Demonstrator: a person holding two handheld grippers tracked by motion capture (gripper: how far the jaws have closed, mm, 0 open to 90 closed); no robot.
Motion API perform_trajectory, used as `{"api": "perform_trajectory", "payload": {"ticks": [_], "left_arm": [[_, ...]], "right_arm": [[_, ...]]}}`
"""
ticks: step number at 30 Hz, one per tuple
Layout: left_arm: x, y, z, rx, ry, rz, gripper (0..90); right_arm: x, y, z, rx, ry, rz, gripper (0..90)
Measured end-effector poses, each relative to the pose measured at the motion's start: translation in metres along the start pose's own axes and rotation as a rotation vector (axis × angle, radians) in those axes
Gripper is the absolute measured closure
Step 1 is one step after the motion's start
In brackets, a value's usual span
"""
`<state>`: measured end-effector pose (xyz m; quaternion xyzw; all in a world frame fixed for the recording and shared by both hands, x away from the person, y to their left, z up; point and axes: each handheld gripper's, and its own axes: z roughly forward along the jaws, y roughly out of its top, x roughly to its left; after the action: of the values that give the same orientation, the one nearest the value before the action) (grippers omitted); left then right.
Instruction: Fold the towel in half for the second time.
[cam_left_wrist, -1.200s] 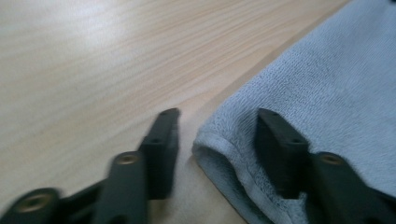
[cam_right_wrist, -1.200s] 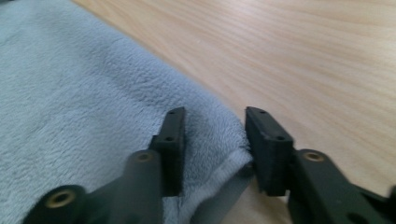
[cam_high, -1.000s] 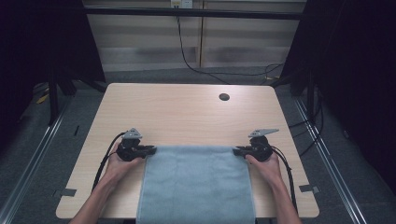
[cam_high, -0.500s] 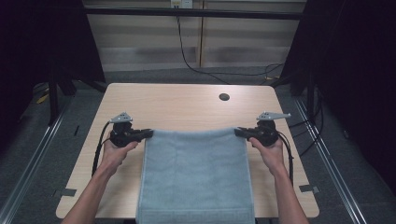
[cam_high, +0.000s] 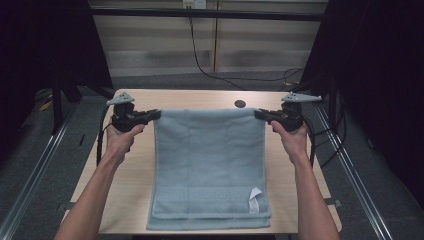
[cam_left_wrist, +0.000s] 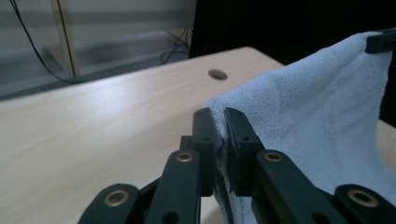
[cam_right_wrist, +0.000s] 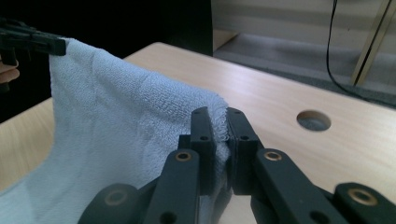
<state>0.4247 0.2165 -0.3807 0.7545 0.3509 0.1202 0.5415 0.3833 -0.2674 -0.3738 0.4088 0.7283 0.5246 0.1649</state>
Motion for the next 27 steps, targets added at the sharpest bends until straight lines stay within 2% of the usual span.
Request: {"api": "perform_trajectory", "payload": {"ticks": [4, 6, 8, 10, 13, 14, 15, 18, 22, 24, 27], "left_arm": [[-0.005, 0.001, -0.005, -0.011, -0.005, 0.019, 83.5], [-0.009, -0.005, -0.01, -0.014, -0.025, 0.03, 83.5], [-0.015, -0.013, -0.017, -0.016, -0.048, 0.013, 83.6], [-0.025, -0.021, -0.025, -0.03, -0.066, 0.03, 83.6], [-0.031, -0.032, -0.035, -0.055, -0.084, 0.012, 83.5], [-0.03, -0.036, -0.039, -0.064, -0.102, -0.022, 83.4], [-0.03, -0.039, -0.04, -0.064, -0.109, -0.024, 83.3], [-0.037, -0.047, -0.044, -0.012, -0.087, 0.013, 83.4], [-0.047, -0.062, -0.057, 0.017, -0.108, 0.033, 83.4], [-0.053, -0.069, -0.064, 0.021, -0.128, 0.026, 83.4], [-0.063, -0.083, -0.074, 0.035, -0.14, 0.039, 83.3]], "right_arm": [[0.004, 0.008, -0.009, -0.033, 0.006, -0.012, 83.6], [0.01, 0.004, -0.014, -0.026, 0.013, -0.032, 83.6], [0.016, -0.002, -0.02, -0.013, 0.021, -0.049, 83.6], [0.023, -0.011, -0.027, -0.001, 0.026, -0.072, 83.6], [0.032, -0.024, -0.041, -0.009, 0.038, -0.074, 83.5], [0.035, -0.027, -0.046, -0.013, 0.045, -0.075, 83.5], [0.039, -0.032, -0.051, -0.014, 0.056, -0.077, 83.5], [0.051, -0.042, -0.058, -0.007, 0.071, -0.089, 83.4], [0.071, -0.06, -0.068, 0.012, 0.078, -0.105, 83.3], [0.075, -0.067, -0.073, 0.025, 0.082, -0.102, 83.2], [0.082, -0.081, -0.08, 0.035, 0.08, -0.095, 82.8]]}}
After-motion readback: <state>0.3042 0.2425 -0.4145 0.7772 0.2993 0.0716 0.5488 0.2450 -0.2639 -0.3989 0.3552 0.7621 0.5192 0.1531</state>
